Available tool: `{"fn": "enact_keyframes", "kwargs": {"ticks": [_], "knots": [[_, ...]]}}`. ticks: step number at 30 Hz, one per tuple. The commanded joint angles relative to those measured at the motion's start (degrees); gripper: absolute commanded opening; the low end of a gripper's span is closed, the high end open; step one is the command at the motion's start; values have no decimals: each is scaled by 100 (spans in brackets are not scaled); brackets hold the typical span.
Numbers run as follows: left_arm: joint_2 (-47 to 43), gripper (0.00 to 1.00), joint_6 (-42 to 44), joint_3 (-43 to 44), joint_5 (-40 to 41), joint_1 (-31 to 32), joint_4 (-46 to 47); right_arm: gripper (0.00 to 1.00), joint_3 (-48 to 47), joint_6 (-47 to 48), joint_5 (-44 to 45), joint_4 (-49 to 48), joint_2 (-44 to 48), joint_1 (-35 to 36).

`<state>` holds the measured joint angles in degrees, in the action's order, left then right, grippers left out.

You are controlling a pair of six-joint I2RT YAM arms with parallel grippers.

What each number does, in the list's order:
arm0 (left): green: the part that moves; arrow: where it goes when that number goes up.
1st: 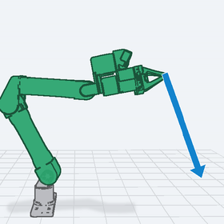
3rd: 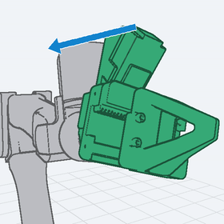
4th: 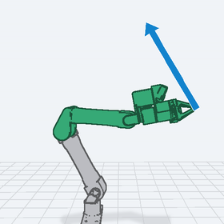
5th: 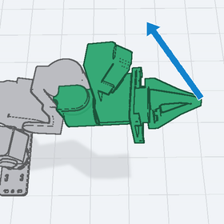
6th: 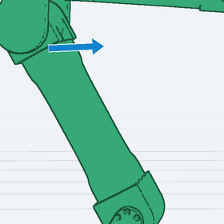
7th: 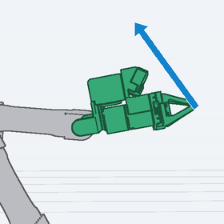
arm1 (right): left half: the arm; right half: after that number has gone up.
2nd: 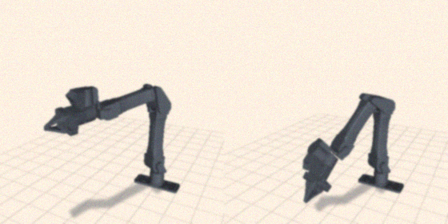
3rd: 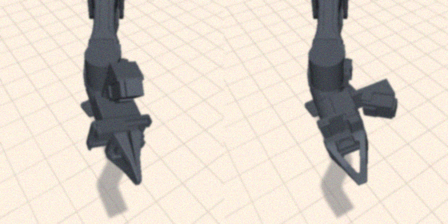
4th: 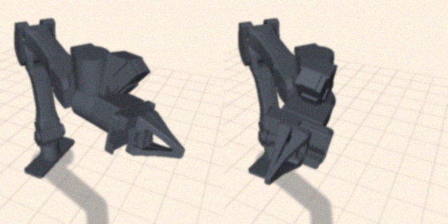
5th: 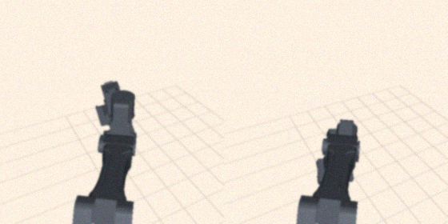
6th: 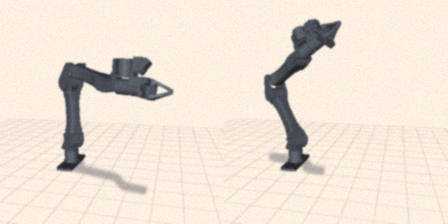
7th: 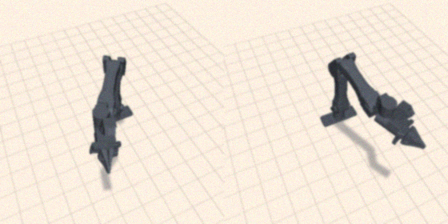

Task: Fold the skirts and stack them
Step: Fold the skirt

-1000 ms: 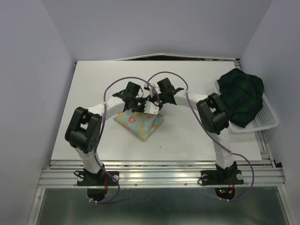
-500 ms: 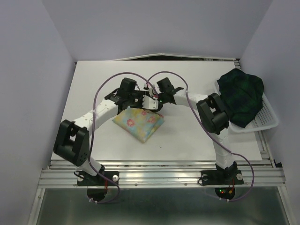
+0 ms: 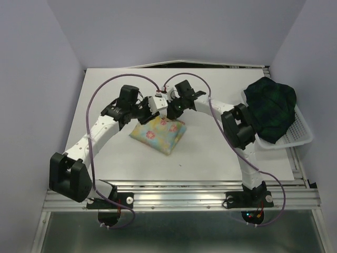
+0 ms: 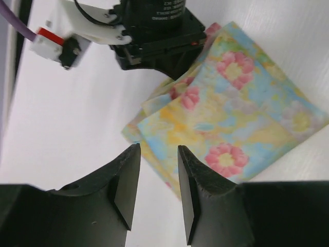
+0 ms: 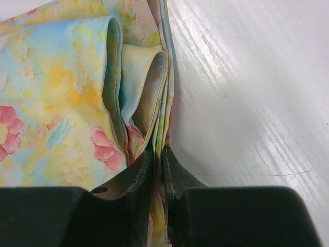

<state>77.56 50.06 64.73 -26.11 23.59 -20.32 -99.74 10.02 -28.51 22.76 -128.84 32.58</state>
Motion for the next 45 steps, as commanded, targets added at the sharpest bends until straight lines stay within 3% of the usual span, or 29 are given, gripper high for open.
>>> {"fn": "enact_keyframes", "kwargs": {"ticks": [1, 6, 8, 13, 17, 22, 25, 27, 31, 32, 36, 39, 40, 43, 45], "knots": [[84, 46, -1761, -302, -631, 14, 115, 19, -405, -176, 21, 176, 165, -41], [364, 47, -3472, -716, -791, 31, 914, 20, -537, -264, 126, 202, 262, -41], [576, 46, -3757, -899, -1045, -4, 1229, 20, -616, -255, 319, 202, 236, -41], [1232, 45, -5231, -1419, -1431, -206, 2425, 43, -1037, -439, 575, 211, 385, -251], [2244, 40, -5858, -1009, -1791, -407, 2822, 45, -1135, -720, 321, 456, 779, -410], [3387, 39, -6700, -207, -2091, -707, 3119, 47, -91, -1780, -855, 195, 1386, -463], [3799, 39, -6957, 65, -2232, -795, 3411, 47, 1164, -2886, -1726, -682, 1773, -463], [3977, 39, -7228, 224, -2354, -874, 3683, 50, 1989, -3573, -2069, -1754, 1897, -463], [3847, 45, -7256, 277, -2417, -936, 3807, 52, 2109, -3779, -2089, -2215, 1485, -463], [3706, 51, -7195, 173, -2408, -953, 3859, 52, 2091, -3832, -1879, -2476, 1415, -463], [2749, 59, -6844, 14, -1733, -1032, 3544, 51, 1986, -3762, -932, -2628, 967, -515], [1914, 66, -6641, -83, -741, -989, 3184, 51, 1766, -3815, -709, -2558, 554, -586], [1608, 67, -6615, -66, 54, -910, 2983, 51, 1722, -3841, -708, -2532, 518, -586], [1167, 68, -6456, -21, 1260, -462, 2314, 54, 1634, -4182, -1120, -2662, 648, -586], [999, 68, -6439, -214, 1642, -42, 2146, 62, 1564, -4367, -1750, -2926, 990, -586]]}}
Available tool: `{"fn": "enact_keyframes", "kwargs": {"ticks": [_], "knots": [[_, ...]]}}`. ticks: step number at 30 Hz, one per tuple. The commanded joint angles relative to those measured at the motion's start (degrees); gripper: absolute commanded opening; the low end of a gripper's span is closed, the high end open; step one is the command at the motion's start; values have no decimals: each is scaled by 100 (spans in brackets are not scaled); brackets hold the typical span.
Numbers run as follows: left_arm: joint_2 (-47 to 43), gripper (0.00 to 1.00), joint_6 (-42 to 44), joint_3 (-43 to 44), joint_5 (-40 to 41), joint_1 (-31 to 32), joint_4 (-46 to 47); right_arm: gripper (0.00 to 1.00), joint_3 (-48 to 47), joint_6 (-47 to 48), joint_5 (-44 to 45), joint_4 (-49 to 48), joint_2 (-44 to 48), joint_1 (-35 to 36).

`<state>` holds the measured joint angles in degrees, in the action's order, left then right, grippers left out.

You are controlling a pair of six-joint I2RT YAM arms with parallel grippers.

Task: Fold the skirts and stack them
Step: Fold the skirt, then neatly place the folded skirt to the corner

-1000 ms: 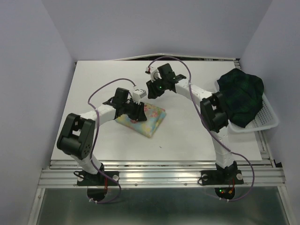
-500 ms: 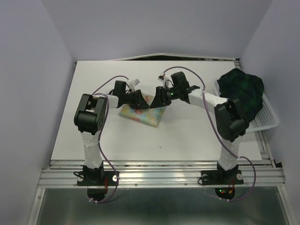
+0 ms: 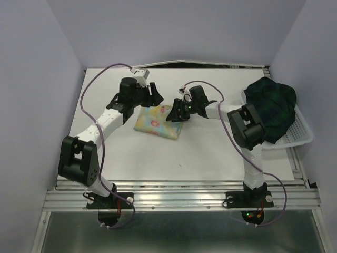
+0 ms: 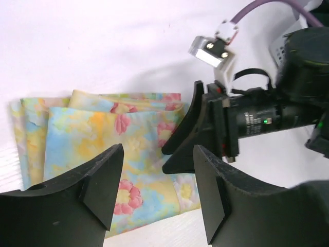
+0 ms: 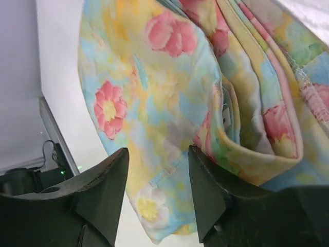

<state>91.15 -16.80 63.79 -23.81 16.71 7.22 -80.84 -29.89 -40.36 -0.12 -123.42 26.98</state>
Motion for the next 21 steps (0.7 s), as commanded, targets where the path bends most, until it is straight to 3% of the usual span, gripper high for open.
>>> {"fn": "enact_keyframes", "kwargs": {"ticks": [1, 4, 6, 7, 13, 21], "knots": [[-422, 67, 264, -139, 1763, 806, -782, 67, -319, -586, -744, -865, 615, -26], [-274, 68, 89, -156, 2415, 1289, -1143, 82, -275, -510, -895, -946, 1334, -26], [-28, 68, -104, -200, 2609, 1352, -1276, 98, -283, -343, -834, -675, 1609, -201], [94, 67, -122, -200, 2793, 1370, -1267, 100, -379, -81, -798, -482, 1775, -272], [929, 67, -315, 380, 3014, 1431, -1821, 100, -503, 1142, 36, 924, 2155, -834], [1360, 64, -315, 379, 2829, 1616, -1944, 100, -459, 1310, 922, 1242, 2296, -1266]]}}
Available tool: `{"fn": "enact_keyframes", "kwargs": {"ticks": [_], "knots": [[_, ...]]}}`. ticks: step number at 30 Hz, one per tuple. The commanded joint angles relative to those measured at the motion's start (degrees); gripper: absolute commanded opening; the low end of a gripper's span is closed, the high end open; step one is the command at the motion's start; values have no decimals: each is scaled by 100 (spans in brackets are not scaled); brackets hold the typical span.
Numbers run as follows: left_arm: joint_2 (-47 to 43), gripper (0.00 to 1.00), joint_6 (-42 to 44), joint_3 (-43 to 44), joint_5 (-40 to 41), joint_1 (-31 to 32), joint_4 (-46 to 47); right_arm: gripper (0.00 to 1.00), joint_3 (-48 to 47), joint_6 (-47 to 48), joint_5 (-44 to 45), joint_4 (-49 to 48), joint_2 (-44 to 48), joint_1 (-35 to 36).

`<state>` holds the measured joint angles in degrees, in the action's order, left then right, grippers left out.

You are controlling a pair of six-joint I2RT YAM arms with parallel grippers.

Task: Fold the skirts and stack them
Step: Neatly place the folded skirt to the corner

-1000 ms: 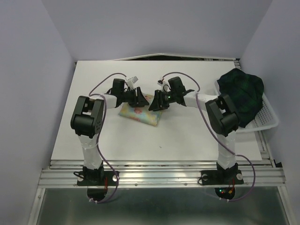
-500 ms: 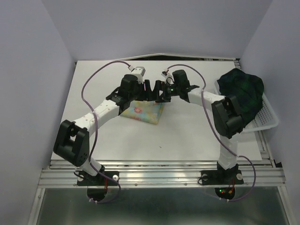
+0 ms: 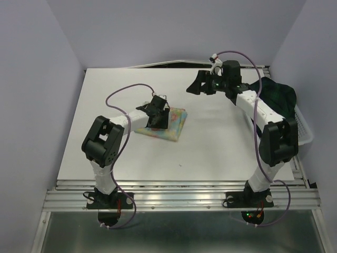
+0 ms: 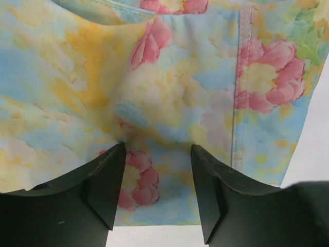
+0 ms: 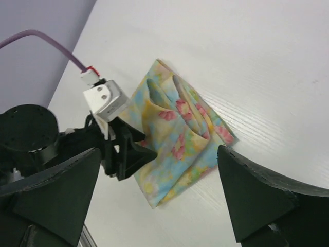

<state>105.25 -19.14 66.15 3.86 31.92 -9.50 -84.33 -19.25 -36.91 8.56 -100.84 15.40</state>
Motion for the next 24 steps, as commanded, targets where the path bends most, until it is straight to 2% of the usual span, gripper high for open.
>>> {"fn": "enact_keyframes", "kwargs": {"ticks": [1, 6, 13, 14, 15, 16, 21, 24], "knots": [[238, 64, -82, 231, 106, 95, -350, 100, -118, 307, 675, 401, 38, -107], [1172, 63, -38, 1204, 229, -186, -948, 100, -258, 377, 843, 524, -6, -265], [2227, 62, 6, 2656, 827, -1398, -1643, 100, -514, 580, 887, 744, -120, -423], [2306, 59, 50, 2953, 810, -1686, -1704, 100, -522, 597, 887, 753, -120, -424], [2359, 53, 102, 3130, 766, -1802, -1757, 100, -523, 606, 878, 761, -120, -424], [2447, 56, 112, 3263, 783, -1891, -1783, 100, -514, 615, 869, 770, -129, -424], [2772, 54, 1383, 4351, 809, -2286, -2003, 100, -435, 633, 843, 814, -94, -424], [2983, 54, 1851, 4792, 862, -2576, -2117, 100, -400, 659, 843, 814, -59, -424]]}}
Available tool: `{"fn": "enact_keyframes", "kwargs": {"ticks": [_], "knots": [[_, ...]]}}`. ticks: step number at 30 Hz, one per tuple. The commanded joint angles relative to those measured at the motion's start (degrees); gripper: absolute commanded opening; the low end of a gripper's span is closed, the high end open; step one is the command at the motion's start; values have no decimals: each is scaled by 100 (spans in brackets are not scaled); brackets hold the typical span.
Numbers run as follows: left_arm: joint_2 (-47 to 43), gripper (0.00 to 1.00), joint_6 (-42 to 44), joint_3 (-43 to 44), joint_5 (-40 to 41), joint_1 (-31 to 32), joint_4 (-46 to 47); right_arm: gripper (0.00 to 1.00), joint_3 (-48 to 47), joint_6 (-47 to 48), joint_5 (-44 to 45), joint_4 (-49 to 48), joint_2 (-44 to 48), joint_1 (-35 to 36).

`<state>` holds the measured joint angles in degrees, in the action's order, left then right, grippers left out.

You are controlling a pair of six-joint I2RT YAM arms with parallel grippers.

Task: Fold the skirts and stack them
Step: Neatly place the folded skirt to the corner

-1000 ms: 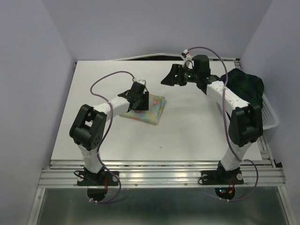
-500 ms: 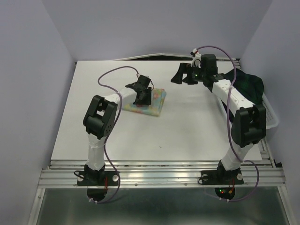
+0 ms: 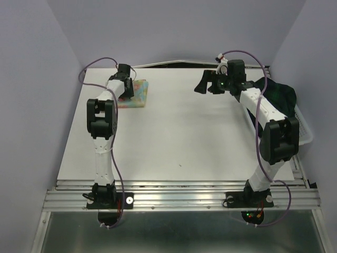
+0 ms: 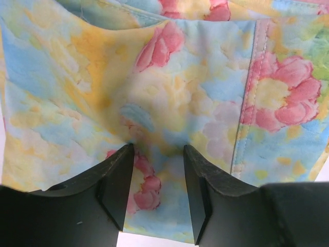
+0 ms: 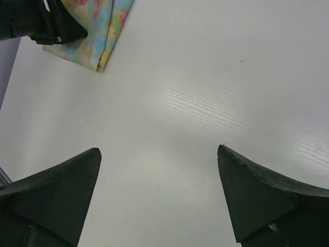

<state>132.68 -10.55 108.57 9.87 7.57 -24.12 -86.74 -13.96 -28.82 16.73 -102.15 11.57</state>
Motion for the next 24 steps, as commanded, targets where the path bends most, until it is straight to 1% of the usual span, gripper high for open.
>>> {"fn": "enact_keyframes", "kwargs": {"ticks": [1, 2, 3, 4, 6, 7, 8, 14, 17, 20, 21, 22, 24], "knots": [[310, 54, 1184, 681, 261, -229, -699, 100, -150, 139, 25, -3, 81, -41], [459, 53, 1230, 822, 209, -421, -778, 100, -142, 130, 17, -3, 90, -41], [547, 53, 1309, 1154, 113, -510, -831, 100, -142, 130, 17, -3, 99, -41], [644, 54, 1414, 1305, 42, -581, -857, 100, -133, 139, 25, -3, 99, -41], [855, 54, 1791, 1647, -89, -704, -849, 100, -98, 130, 17, 6, 107, -41], [891, 54, 1889, 1667, -64, -705, -788, 100, -89, 130, 17, -3, 125, -41], [908, 54, 2107, 1650, -38, -844, -596, 100, -63, 139, 8, 5, 116, -41], [1110, 54, 2206, 1843, 15, -968, -366, 100, 34, 139, 34, -3, 178, -41], [1215, 54, 2075, 1948, -28, -986, -260, 100, 69, 113, 17, 5, 187, -41], [1374, 54, 1540, 2316, -388, -1012, -330, 100, 113, 104, 25, -12, 222, -41], [1392, 54, 1538, 2361, -459, -1004, -322, 100, 122, 104, 34, -3, 230, -41], [1435, 54, 1303, 2396, -625, -1003, -287, 100, 140, 112, 52, -12, 239, -41], [1497, 54, 1091, 2519, -845, -1003, -269, 100, 166, 130, 69, -3, 248, -41]]}}
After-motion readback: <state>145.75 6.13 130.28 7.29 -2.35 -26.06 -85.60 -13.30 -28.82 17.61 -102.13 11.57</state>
